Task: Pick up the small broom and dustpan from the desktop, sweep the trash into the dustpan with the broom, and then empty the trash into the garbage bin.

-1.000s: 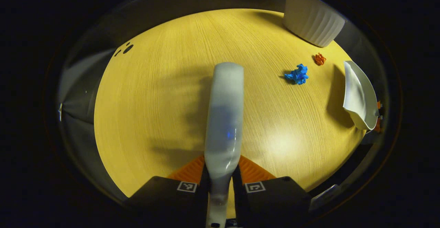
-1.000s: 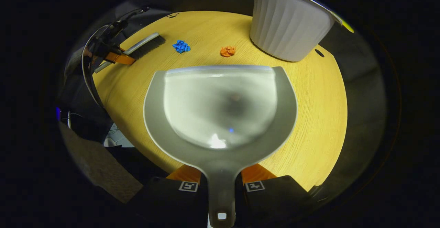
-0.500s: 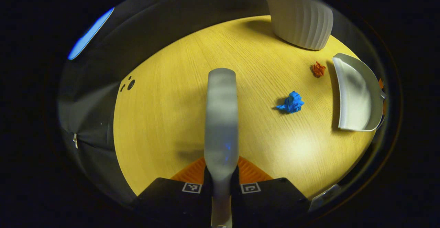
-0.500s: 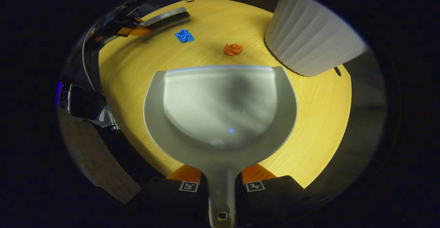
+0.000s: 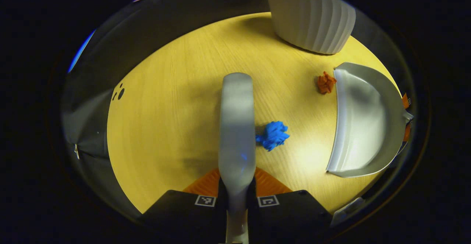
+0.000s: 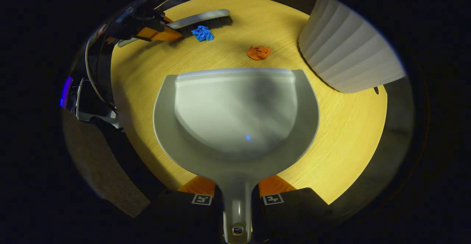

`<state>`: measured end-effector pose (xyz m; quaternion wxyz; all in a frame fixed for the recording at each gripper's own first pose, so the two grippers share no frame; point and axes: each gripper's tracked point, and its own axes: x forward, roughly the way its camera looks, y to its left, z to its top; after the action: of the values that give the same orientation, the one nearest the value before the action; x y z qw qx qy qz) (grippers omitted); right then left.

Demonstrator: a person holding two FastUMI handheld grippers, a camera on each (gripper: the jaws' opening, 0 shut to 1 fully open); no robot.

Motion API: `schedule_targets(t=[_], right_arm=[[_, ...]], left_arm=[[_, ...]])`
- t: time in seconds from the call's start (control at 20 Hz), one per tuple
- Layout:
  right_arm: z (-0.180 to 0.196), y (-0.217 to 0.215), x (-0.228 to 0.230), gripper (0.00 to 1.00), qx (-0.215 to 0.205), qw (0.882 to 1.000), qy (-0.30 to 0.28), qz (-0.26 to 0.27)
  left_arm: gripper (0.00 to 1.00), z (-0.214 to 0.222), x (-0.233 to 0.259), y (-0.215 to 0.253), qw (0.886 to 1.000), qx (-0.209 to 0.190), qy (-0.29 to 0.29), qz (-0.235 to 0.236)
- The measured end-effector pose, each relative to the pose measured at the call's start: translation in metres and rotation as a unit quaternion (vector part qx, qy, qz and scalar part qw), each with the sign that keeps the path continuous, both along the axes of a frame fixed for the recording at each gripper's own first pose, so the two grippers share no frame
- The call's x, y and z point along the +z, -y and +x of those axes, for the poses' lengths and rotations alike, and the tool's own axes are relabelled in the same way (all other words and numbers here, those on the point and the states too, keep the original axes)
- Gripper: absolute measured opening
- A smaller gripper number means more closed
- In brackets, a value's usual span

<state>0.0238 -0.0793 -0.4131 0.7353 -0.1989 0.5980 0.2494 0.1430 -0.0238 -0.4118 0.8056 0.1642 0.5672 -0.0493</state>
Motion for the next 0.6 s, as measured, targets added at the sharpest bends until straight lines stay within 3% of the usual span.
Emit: schedule_targets(t=[0.25, 0.35, 0.6], right_arm=[[0.001, 0.002, -0.005, 0.35, 0.010, 1.000, 0.005, 0.001], [0.003, 0.004, -0.007, 0.39, 0.014, 1.000, 0.007, 0.003], [0.003, 0.006, -0.011, 0.35, 0.018, 1.000, 0.011, 0.008]], left_arm=[[0.27, 0.011, -0.003, 0.050, 0.998, -0.045, -0.013, -0.046], [0.27, 0.009, -0.003, 0.077, 0.994, -0.064, -0.027, -0.086], [0.24, -0.007, 0.002, 0.117, 0.982, -0.092, -0.061, -0.151]])
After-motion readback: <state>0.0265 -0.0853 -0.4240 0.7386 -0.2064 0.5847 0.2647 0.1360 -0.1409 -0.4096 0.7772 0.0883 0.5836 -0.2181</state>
